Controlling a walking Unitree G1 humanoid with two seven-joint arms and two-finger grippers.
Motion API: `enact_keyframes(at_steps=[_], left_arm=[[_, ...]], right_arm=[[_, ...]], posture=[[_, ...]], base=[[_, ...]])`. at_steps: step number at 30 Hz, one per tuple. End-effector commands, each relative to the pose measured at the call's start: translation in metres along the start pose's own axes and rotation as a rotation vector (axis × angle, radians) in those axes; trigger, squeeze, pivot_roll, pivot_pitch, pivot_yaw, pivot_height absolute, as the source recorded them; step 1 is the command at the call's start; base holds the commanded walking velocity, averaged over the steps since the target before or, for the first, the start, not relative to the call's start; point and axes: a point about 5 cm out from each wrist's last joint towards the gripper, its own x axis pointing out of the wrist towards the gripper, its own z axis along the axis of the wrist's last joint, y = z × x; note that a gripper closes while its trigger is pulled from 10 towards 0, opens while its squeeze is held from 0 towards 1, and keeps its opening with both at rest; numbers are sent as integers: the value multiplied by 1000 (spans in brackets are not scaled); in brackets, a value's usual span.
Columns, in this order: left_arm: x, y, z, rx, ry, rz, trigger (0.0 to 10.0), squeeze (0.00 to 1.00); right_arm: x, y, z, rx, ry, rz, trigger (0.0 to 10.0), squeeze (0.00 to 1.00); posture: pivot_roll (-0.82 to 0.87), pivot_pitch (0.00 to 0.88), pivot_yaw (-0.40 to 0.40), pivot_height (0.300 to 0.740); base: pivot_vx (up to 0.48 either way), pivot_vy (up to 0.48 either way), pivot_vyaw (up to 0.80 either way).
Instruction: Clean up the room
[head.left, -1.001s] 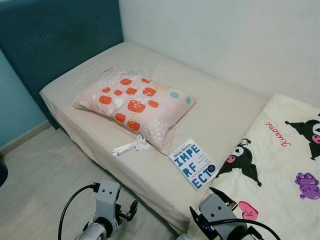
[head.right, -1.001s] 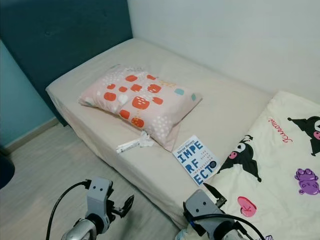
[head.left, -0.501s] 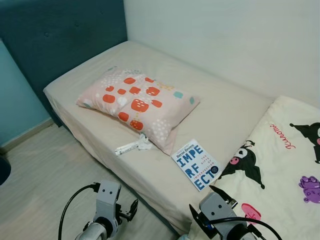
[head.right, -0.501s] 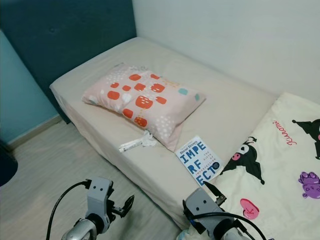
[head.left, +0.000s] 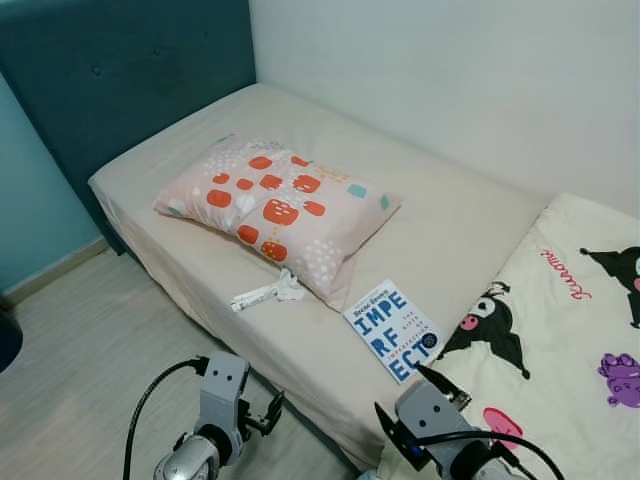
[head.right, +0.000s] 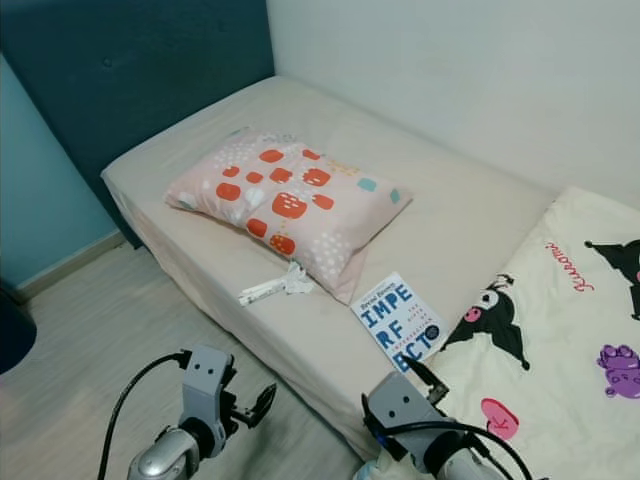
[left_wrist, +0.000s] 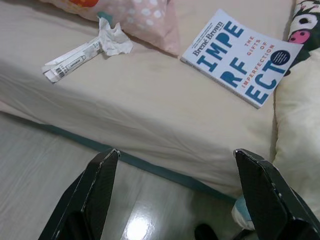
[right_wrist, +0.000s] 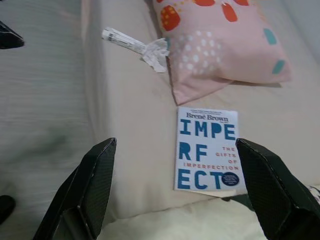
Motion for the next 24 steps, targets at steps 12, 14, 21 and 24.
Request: enact_keyframes(at_steps=[12, 14, 21, 24], left_arm=[[0, 1, -7, -6, 40, 3, 10000, 0], [0, 1, -7, -6, 40, 3, 10000, 0], [5, -1, -5, -18, 25, 8, 10000, 0], [6, -3, -5, -26, 19, 11, 10000, 0]], right_arm=[[-2, 0, -9, 11, 28, 9, 10000, 0], [-2, 0, -9, 11, 28, 9, 10000, 0], [0, -6, -12, 13, 32, 8, 10000, 0], [-1, -8, -13, 13, 34, 8, 10000, 0]], posture=[[-296, 156, 13, 740], [-296, 156, 13, 740], [-293, 140, -9, 740], [-280, 134, -18, 740]], base=[[0, 0, 0], [0, 0, 0], [0, 0, 0], [0, 0, 0]])
